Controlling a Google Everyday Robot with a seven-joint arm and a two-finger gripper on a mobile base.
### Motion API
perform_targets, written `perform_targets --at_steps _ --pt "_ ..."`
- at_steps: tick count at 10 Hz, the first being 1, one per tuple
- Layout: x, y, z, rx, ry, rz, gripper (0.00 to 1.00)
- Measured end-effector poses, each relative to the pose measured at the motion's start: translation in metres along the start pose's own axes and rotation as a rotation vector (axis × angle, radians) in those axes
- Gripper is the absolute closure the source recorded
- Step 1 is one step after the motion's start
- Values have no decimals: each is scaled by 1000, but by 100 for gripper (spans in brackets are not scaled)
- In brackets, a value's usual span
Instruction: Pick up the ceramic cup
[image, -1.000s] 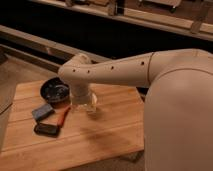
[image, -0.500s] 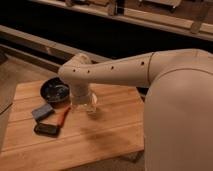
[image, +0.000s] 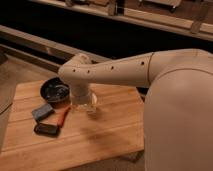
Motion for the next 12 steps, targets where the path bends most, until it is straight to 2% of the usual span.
perform_targets --at_steps 1,3,5,7,8,10,12 --pt "-1 0 -1 -2 -4 10 35" --pt "-20 -1 -13 -58 -48 139 35" --pt "-40 -8 -34 -113 -99 257 35" --pt "-47 -17 -41 -106 -120 296 35" --pt "-49 -30 -40 -76 -122 316 35" --pt "-55 -68 -39 67 -146 357 35" --pt "-58 -80 -39 152 -158 364 35"
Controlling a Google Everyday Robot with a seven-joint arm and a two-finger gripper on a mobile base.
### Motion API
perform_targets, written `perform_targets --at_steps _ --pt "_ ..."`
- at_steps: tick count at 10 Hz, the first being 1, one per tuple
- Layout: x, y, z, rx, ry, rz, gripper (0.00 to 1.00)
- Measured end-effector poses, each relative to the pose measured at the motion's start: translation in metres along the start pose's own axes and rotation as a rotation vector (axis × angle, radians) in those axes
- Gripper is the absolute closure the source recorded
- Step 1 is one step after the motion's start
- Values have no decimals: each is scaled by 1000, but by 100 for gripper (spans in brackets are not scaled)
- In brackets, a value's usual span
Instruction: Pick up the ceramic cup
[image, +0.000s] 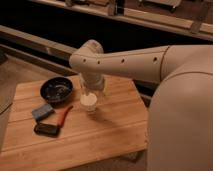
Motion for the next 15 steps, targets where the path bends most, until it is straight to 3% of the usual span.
perform_targets --at_steps 4,9,12,14,15 --pt "17 21 18 31 31 -25 35" --pt "5 7 40 81 61 27 35" --pt "10 12 62 64 118 40 35" --pt "20 30 77 34 163 19 35" --pt "27 43 85 9 186 -4 40"
